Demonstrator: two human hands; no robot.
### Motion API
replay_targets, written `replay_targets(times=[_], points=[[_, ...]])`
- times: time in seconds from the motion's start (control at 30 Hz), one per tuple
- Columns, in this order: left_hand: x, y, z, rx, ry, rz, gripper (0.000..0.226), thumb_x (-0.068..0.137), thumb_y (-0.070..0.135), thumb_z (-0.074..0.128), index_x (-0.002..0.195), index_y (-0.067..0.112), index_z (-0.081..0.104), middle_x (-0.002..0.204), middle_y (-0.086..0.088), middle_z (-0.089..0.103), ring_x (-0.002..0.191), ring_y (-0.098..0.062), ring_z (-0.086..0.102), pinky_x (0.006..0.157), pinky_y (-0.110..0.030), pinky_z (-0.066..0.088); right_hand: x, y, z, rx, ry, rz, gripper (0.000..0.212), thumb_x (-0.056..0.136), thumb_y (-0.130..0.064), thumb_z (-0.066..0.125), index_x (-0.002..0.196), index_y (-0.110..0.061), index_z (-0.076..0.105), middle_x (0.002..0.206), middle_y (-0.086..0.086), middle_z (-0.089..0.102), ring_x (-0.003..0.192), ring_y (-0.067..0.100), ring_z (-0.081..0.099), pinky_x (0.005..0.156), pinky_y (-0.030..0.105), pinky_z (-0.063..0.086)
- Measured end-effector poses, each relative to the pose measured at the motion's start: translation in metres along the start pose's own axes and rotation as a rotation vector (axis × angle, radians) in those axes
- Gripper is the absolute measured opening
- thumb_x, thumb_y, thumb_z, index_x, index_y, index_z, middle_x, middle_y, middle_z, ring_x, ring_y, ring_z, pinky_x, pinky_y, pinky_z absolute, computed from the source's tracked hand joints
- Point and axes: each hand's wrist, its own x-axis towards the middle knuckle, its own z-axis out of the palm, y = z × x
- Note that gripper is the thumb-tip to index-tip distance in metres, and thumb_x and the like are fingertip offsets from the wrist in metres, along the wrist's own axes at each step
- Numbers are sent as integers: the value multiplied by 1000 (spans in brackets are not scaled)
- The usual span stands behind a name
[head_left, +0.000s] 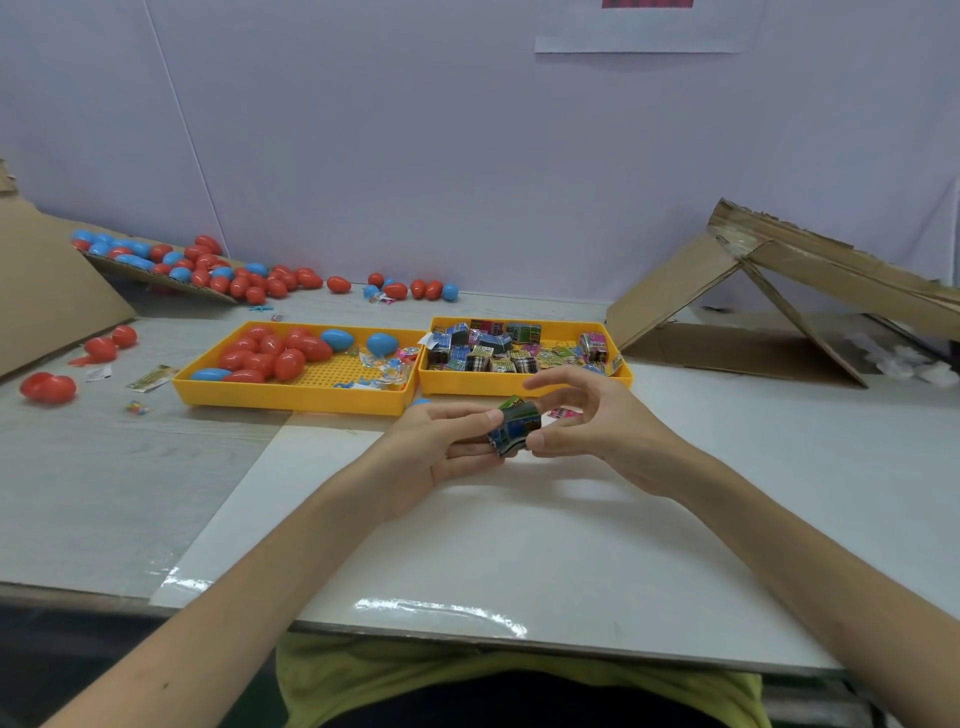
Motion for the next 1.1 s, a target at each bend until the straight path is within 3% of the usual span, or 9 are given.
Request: replay_targets(times=[0.2, 0.43, 0.63, 0.8, 0.9, 1.1], points=[[0, 1, 0, -5, -14, -3, 46, 76, 25, 76, 117, 3, 71, 113, -19, 74, 103, -30, 73, 82, -30, 61, 0, 0, 0, 0, -21, -14, 58, 67, -8, 88, 119, -20, 66, 107, 11, 70, 84, 26, 73, 75, 31, 59], [-1, 0, 0, 12, -16, 12, 44, 78, 25, 75, 118, 5, 72, 114, -17, 74, 105, -30, 72, 85, -31, 61, 0, 1, 0, -12, -11, -15, 56, 62, -16, 89, 114, -21, 68, 97, 6, 72, 84, 27, 74, 73, 31, 60], [0, -2, 0, 26, -5, 66, 29, 82, 21, 75, 108, 8, 77, 110, -15, 76, 98, -26, 75, 76, -26, 60, 1, 4, 0, -19, -25, -22, 51, 71, 0, 87, 115, -18, 68, 108, 19, 71, 81, 23, 73, 75, 32, 59], [0, -4, -1, 59, -23, 109, 37, 77, 18, 77, 111, 5, 75, 111, -17, 75, 99, -28, 74, 76, -29, 61, 2, 8, 0, -14, -40, -30, 50, 73, 3, 85, 114, -19, 69, 98, 12, 71, 78, 22, 72, 72, 30, 57], [0, -4, -1, 82, -22, 107, 37, 73, 17, 78, 109, 7, 76, 111, -18, 75, 99, -28, 74, 85, -35, 62, 3, 10, 1, 3, -41, -20, 49, 74, 4, 84, 115, -18, 69, 94, 4, 73, 78, 25, 73, 72, 31, 58], [-1, -4, 1, 116, -14, 123, 32, 72, 17, 78, 103, 11, 78, 105, -17, 76, 94, -24, 75, 82, -28, 61, 4, 9, 2, 144, -25, 41, 35, 77, 8, 79, 107, -9, 72, 98, 9, 74, 88, 30, 74, 76, 32, 61]])
